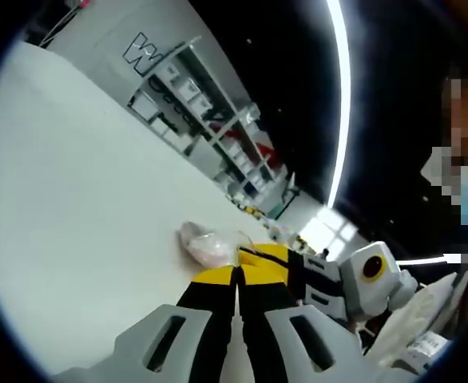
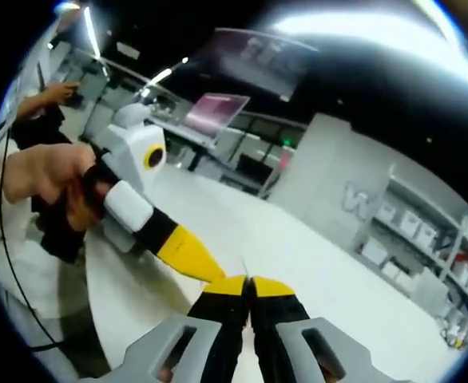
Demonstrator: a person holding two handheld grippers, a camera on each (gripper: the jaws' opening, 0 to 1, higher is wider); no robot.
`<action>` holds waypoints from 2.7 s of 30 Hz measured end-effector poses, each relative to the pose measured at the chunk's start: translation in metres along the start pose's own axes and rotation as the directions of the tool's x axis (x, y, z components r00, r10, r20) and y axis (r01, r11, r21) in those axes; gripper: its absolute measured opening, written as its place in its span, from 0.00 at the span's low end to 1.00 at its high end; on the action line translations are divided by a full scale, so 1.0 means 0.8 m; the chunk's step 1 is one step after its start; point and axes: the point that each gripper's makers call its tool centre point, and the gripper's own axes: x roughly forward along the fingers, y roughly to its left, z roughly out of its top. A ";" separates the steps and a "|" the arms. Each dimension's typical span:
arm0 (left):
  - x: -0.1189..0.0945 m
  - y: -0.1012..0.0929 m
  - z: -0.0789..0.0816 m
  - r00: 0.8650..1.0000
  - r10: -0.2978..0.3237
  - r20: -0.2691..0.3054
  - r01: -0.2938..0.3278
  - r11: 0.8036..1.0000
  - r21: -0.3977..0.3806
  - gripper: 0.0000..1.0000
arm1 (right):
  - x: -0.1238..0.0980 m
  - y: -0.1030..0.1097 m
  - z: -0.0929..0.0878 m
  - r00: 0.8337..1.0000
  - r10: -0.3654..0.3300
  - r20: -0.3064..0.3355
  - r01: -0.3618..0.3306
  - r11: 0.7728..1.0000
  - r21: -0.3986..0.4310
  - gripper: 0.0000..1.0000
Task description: Open the resealable bag by pulling the two sides of the seal apart until the entire bag opening is separated and visibly accessible.
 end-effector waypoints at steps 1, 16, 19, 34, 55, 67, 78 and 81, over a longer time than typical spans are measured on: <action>0.000 0.000 0.000 1.000 0.000 0.002 0.000 1.000 0.001 0.01 | 0.000 -0.001 0.000 1.000 -0.002 0.001 0.002 1.000 0.001 0.00; 0.000 -0.003 0.008 0.999 0.002 0.038 -0.004 0.999 0.049 0.03 | -0.001 -0.012 0.009 0.999 -0.036 0.017 0.036 0.999 0.015 0.00; -0.001 -0.002 0.009 0.999 0.002 0.041 -0.004 0.999 0.048 0.04 | -0.002 -0.014 0.009 0.999 -0.039 0.019 0.039 0.999 0.020 0.00; -0.006 -0.010 0.016 0.997 0.013 0.072 -0.023 0.990 0.141 0.14 | -0.004 -0.018 0.012 0.998 -0.055 0.028 0.054 0.998 0.034 0.00; -0.033 -0.016 0.051 0.982 0.056 0.181 -0.122 0.919 0.375 0.25 | -0.009 -0.021 0.013 0.997 -0.075 0.033 0.073 0.997 0.039 0.00; -0.054 -0.015 0.071 0.955 0.115 0.274 -0.268 0.730 0.629 0.53 | -0.009 -0.017 0.014 0.996 -0.080 0.035 0.078 0.996 0.042 0.00; -0.062 -0.013 0.080 0.939 0.121 0.321 -0.311 0.695 0.648 0.84 | -0.010 -0.015 0.013 0.996 -0.082 0.033 0.081 0.996 0.041 0.00; -0.061 -0.014 0.085 0.929 0.107 0.354 -0.328 0.682 0.654 0.99 | -0.011 -0.016 0.013 0.996 -0.084 0.033 0.082 0.996 0.041 0.00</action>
